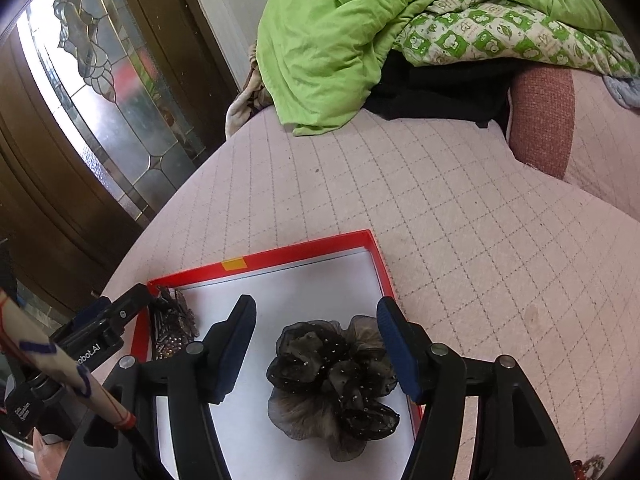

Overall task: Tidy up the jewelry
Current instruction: 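Open the right tool to drop the scrunchie while the left tool releases the clip, then grasp the red polka-dot scrunchie with the left tool while the right tool grasps the white cherry scrunchie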

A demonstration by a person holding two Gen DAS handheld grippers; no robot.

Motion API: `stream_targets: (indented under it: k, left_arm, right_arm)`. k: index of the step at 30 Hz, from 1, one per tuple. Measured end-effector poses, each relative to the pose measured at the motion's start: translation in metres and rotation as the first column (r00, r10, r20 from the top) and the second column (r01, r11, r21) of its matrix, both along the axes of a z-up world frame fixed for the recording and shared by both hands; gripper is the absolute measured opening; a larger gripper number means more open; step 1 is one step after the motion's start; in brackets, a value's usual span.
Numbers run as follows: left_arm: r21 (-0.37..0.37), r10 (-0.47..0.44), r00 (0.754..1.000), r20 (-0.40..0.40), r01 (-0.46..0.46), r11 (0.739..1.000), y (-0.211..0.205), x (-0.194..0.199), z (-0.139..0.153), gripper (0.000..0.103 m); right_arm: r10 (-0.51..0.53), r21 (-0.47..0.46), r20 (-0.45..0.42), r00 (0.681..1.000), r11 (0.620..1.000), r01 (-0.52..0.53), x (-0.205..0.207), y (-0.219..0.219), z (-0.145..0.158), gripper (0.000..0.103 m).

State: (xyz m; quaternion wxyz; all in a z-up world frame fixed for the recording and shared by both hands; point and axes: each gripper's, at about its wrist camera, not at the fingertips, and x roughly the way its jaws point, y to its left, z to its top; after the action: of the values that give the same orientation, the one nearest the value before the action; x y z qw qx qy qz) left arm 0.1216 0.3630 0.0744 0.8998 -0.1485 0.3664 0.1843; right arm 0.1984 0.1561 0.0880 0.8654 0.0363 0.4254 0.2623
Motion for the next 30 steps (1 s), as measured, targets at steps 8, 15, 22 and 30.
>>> stream_targets:
  k: [8, 15, 22, 30]
  left_arm:
    - [0.004, -0.021, 0.999, 0.03, 0.021, 1.0, -0.015, -0.004, 0.012, 0.088]
    - [0.036, -0.128, 0.989, 0.077, 0.125, 0.991, -0.066, -0.013, 0.031, 0.088]
    - [0.046, -0.351, 0.934, 0.062, 0.348, 0.936, -0.149, -0.032, 0.032, 0.088]
    - [-0.071, -0.566, 0.824, -0.032, 0.563, 0.824, -0.248, -0.055, -0.012, 0.088]
  right_arm:
    - [-0.001, 0.062, 0.027, 1.0, 0.998, -0.001, -0.025, -0.023, 0.024, 0.067]
    - [-0.063, 0.124, 0.033, 0.997, 0.991, 0.058, -0.075, -0.094, 0.035, 0.067]
    - [-0.238, 0.192, -0.005, 0.971, 0.953, 0.234, -0.139, -0.209, 0.016, 0.067]
    - [-0.421, 0.136, -0.05, 0.906, 0.895, 0.424, -0.181, -0.304, -0.022, 0.067]
